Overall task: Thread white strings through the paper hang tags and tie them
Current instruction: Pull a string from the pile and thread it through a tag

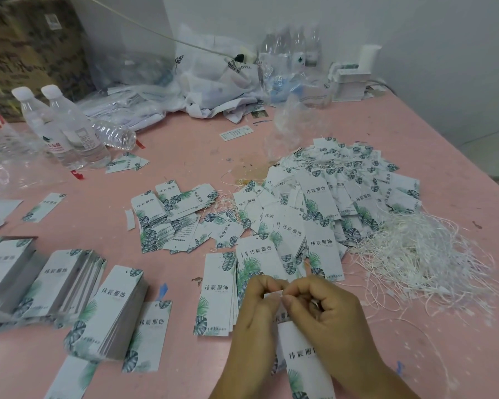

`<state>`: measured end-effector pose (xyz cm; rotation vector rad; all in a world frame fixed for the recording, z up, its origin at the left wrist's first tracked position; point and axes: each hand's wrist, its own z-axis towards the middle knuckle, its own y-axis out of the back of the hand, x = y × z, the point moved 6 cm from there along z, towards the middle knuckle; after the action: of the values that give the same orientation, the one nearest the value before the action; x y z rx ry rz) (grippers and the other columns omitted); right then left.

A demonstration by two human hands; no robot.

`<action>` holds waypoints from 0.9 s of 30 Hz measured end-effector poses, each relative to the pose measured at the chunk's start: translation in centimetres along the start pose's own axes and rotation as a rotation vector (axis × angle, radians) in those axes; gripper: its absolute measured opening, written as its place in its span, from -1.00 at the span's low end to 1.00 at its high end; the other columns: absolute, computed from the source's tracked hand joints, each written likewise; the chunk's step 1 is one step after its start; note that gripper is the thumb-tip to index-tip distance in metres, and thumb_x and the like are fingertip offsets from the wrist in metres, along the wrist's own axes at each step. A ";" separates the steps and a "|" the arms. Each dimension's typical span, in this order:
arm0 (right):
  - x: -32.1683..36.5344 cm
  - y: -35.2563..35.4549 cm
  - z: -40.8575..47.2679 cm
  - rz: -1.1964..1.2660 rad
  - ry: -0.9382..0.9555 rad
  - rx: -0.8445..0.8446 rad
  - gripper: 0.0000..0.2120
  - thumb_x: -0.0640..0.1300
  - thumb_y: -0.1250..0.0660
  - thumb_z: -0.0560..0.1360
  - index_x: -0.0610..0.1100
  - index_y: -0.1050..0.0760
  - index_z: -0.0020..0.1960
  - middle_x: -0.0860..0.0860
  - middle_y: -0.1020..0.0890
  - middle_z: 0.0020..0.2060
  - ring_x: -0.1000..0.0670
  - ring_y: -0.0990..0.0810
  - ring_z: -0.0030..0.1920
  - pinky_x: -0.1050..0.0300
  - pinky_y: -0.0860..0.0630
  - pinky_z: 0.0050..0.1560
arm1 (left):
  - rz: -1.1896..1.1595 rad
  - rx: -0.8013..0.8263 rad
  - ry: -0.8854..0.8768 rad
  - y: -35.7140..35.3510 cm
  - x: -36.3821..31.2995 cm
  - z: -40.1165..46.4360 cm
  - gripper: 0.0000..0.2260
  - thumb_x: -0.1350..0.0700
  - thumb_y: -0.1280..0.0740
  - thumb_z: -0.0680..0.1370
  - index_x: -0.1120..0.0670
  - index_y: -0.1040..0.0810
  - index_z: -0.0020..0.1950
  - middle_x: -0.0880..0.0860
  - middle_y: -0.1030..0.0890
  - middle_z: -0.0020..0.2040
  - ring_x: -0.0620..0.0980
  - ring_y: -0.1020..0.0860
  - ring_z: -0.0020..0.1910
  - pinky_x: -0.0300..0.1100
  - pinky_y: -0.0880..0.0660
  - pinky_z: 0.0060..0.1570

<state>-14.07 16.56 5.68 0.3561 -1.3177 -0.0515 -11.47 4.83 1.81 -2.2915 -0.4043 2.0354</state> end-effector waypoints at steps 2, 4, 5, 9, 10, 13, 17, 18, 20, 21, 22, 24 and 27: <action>0.0 0.1 0.0 -0.009 0.006 -0.005 -0.88 -0.15 -0.43 0.40 0.06 -0.60 -0.16 0.18 -0.55 -0.40 0.21 -0.44 -0.43 0.36 -0.41 -0.37 | -0.023 -0.030 0.006 -0.1 -0.2 -0.1 -0.81 -0.14 -0.26 0.40 -0.03 -0.49 -0.20 0.09 -0.57 -0.16 0.07 -0.50 -0.17 0.07 -0.39 -0.09; 0.0 0.2 -0.1 -0.021 0.005 -0.007 -0.84 -0.20 -0.47 0.42 0.06 -0.59 -0.17 0.10 -0.55 -0.39 0.16 -0.53 -0.38 0.28 -0.49 -0.34 | -0.055 -0.041 0.048 -0.3 -0.5 -0.2 -0.72 -0.19 -0.22 0.46 0.00 -0.50 -0.20 0.13 -0.56 -0.19 0.06 -0.49 -0.24 0.01 -0.42 -0.19; -0.1 0.2 -0.1 -0.024 -0.001 -0.009 -0.81 -0.22 -0.48 0.42 0.07 -0.60 -0.18 0.06 -0.54 -0.40 0.16 -0.51 -0.40 0.30 -0.47 -0.34 | -0.088 -0.035 0.081 -0.3 -0.5 -0.3 -0.71 -0.18 -0.21 0.46 0.02 -0.52 -0.21 0.14 -0.58 -0.21 0.04 -0.51 -0.29 -0.06 -0.45 -0.27; -0.6 0.3 0.2 0.118 -0.137 0.018 -0.82 -0.22 -0.50 0.43 0.03 -0.60 -0.22 -0.07 -0.49 -0.44 0.10 -0.40 -0.41 0.30 -0.39 -0.39 | -0.147 0.003 0.125 -0.2 -0.4 -0.2 -0.73 -0.03 -0.20 0.54 0.06 -0.59 -0.22 0.18 -0.62 -0.26 0.04 -0.54 -0.35 -0.16 -0.47 -0.36; -0.8 0.4 0.4 0.165 -0.172 0.027 -0.82 -0.25 -0.50 0.42 0.00 -0.60 -0.22 -0.05 -0.49 -0.44 0.10 -0.41 -0.41 0.30 -0.40 -0.40 | -0.159 0.011 0.117 -0.2 -0.5 -0.2 -0.77 -0.02 -0.24 0.51 0.07 -0.59 -0.21 0.20 -0.62 -0.26 0.05 -0.54 -0.34 -0.17 -0.47 -0.36; -0.7 0.6 0.9 0.248 -0.220 0.067 -0.84 -0.22 -0.53 0.38 -0.01 -0.60 -0.17 -0.01 -0.53 -0.42 0.08 -0.47 -0.40 0.27 -0.44 -0.39 | -0.236 0.056 0.115 -0.6 -0.8 -0.1 -0.80 0.03 -0.43 0.29 0.11 -0.61 -0.18 0.23 -0.64 -0.27 0.06 -0.57 -0.38 -0.22 -0.49 -0.40; -0.8 0.9 1.5 0.267 -0.252 0.122 -0.84 -0.09 -0.50 0.27 0.01 -0.63 -0.16 0.00 -0.56 -0.43 0.05 -0.54 -0.39 0.26 -0.49 -0.36 | -0.226 0.079 0.070 -0.4 -0.6 0.1 -0.76 0.00 -0.51 0.34 0.12 -0.62 -0.14 0.23 -0.65 -0.24 0.08 -0.60 -0.31 -0.17 -0.53 -0.32; -0.8 0.9 1.6 0.281 -0.259 0.130 -0.85 -0.09 -0.51 0.26 -0.01 -0.63 -0.18 0.01 -0.55 -0.44 0.05 -0.54 -0.40 0.27 -0.48 -0.37 | -0.204 0.075 0.052 -0.3 -0.6 0.2 -0.77 -0.01 -0.51 0.36 0.12 -0.63 -0.14 0.22 -0.67 -0.22 0.09 -0.62 -0.28 -0.15 -0.55 -0.29; -1.0 0.9 1.7 0.318 -0.268 0.142 -0.86 -0.09 -0.53 0.25 -0.03 -0.63 -0.21 0.02 -0.54 -0.45 0.05 -0.51 -0.43 0.28 -0.46 -0.40 | -0.171 0.060 0.023 0.0 -0.7 0.3 -0.79 -0.03 -0.50 0.39 0.11 -0.64 -0.15 0.21 -0.68 -0.20 0.07 -0.64 -0.24 -0.16 -0.56 -0.27; -1.1 0.8 1.7 0.327 -0.268 0.147 -0.86 -0.10 -0.53 0.24 -0.03 -0.63 -0.22 0.03 -0.53 -0.45 0.07 -0.50 -0.44 0.29 -0.45 -0.41 | -0.160 0.056 0.016 0.1 -0.7 0.3 -0.79 -0.03 -0.50 0.40 0.10 -0.64 -0.16 0.20 -0.69 -0.20 0.06 -0.64 -0.25 -0.16 -0.55 -0.27; -1.2 0.8 1.7 0.331 -0.266 0.154 -0.87 -0.11 -0.53 0.25 -0.03 -0.63 -0.22 0.04 -0.53 -0.46 0.08 -0.49 -0.45 0.30 -0.44 -0.42 | -0.149 0.054 0.013 0.1 -0.7 0.3 -0.78 -0.04 -0.49 0.40 0.10 -0.63 -0.17 0.19 -0.69 -0.20 0.06 -0.63 -0.25 -0.16 -0.54 -0.27; -1.5 0.6 1.5 0.341 -0.276 0.167 -0.87 -0.12 -0.53 0.27 -0.03 -0.63 -0.20 0.03 -0.54 -0.44 0.08 -0.50 -0.44 0.30 -0.44 -0.42 | -0.122 0.046 0.017 0.1 -0.6 0.2 -0.75 -0.08 -0.48 0.42 0.10 -0.60 -0.19 0.17 -0.66 -0.22 0.05 -0.57 -0.29 -0.15 -0.50 -0.31; -2.5 0.7 1.5 0.473 -0.345 0.141 -0.85 -0.12 -0.49 0.31 -0.08 -0.63 -0.14 -0.02 -0.52 -0.42 0.05 -0.45 -0.45 0.25 -0.40 -0.46 | -0.189 0.008 0.040 0.0 -0.3 0.1 -0.76 -0.06 -0.46 0.45 0.10 -0.57 -0.19 0.22 -0.63 -0.20 0.05 -0.53 -0.30 -0.13 -0.48 -0.30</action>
<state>-16.20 17.46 3.87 0.1490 -1.7237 0.3937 -11.64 4.77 2.13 -2.1920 -0.5841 1.8952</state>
